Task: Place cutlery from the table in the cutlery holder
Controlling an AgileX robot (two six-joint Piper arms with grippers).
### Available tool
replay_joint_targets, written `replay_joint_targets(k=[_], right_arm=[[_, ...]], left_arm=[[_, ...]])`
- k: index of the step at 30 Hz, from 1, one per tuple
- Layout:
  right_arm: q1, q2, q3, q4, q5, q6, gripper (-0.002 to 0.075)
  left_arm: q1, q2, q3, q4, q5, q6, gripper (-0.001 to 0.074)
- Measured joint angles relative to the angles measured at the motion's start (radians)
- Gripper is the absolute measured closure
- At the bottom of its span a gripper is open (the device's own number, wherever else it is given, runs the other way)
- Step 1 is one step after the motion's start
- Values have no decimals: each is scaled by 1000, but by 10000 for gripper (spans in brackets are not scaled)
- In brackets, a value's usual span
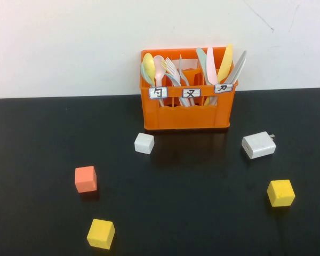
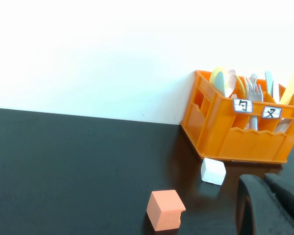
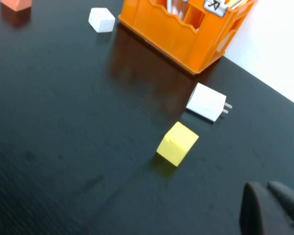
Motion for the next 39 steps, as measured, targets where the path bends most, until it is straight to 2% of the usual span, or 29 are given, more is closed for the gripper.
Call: replay_joint_targets(k=[15,21,25,32,35,39], right_arm=[[0,0,0,0,0,0,728],[0,0,0,0,0,0,728],[0,0,0,0,0,0,728],[0,0,0,1,0,0,728],[0,0,0,1,0,0,728],[0,0,0,1,0,0,728]], left_arm=[[0,0,0,0,0,-3,736],[23,0,0,-59,4,-75,736],[128,0,0,-259,16,111,736],[421,0,4,-622,-26,524,736],[521,0,32,-670,-56,584,736],[593,0,98,-688,-72,599,736]])
